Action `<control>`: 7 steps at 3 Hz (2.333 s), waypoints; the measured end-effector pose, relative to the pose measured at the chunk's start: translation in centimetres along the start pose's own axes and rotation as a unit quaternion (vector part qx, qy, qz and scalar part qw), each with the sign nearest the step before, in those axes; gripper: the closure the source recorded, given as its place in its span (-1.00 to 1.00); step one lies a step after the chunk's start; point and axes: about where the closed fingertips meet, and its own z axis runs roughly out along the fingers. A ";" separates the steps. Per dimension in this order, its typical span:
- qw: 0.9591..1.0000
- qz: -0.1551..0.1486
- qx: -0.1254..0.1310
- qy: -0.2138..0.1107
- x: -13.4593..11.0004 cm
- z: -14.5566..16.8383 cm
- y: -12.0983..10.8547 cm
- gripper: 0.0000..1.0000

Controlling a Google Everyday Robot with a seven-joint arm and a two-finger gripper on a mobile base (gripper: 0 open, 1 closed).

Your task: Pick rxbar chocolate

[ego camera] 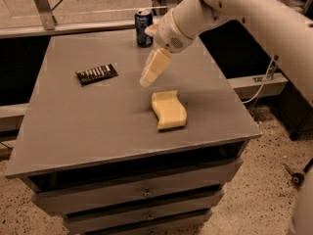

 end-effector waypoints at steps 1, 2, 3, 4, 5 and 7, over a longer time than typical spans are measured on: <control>0.999 -0.006 -0.017 -0.052 -2.5 5.1 -2.5 -1.00; 0.995 0.011 -0.047 -0.084 -5.2 10.7 -4.5 -1.00; 0.994 0.018 -0.065 -0.090 -6.7 13.1 -4.7 -1.00; 0.994 0.032 -0.078 -0.075 -6.6 15.6 -4.4 -1.00; 0.994 0.047 -0.082 -0.062 -5.6 17.3 -4.1 -0.96; 0.994 0.051 -0.081 -0.061 -5.3 17.7 -3.7 -0.05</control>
Offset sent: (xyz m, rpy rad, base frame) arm 0.0958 0.1447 -0.0382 0.2265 0.1184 0.1014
